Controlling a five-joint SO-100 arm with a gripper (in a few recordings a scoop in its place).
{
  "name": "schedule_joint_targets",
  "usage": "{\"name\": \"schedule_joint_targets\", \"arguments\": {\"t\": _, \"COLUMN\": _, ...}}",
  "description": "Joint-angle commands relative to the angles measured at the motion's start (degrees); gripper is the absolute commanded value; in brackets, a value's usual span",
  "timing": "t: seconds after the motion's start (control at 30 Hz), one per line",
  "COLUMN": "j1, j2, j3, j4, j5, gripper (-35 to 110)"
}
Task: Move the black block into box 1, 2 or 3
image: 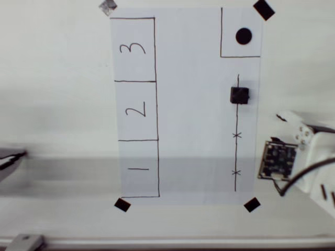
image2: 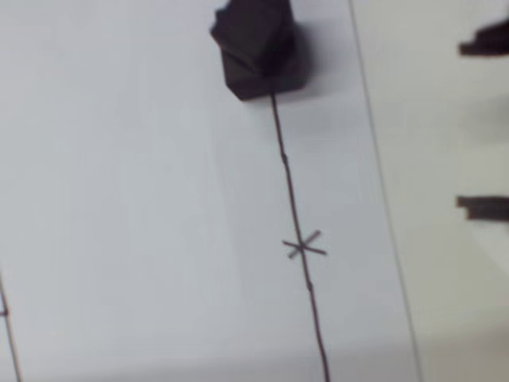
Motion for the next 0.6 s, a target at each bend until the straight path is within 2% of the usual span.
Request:
{"name": "schedule_joint_targets", "arguments": {"t": 0.0, "j1": 2.2, "j2": -3.4, "j3": -8.8, "j4": 0.4, "j5": -2.4, "gripper": 18}}
{"name": "schedule_joint_targets", "arguments": {"t": 0.2, "j1": 5.6, "j2": -11.2, "j3": -17.2, "j4": 1.1, "j5": -10.0, "gripper": 18}}
{"name": "schedule_joint_targets", "arguments": {"t": 0.57, "j1": 10.3, "j2": -16.5, "j3": -22.5, "j4": 1.1, "j5": -16.6, "gripper": 18}}
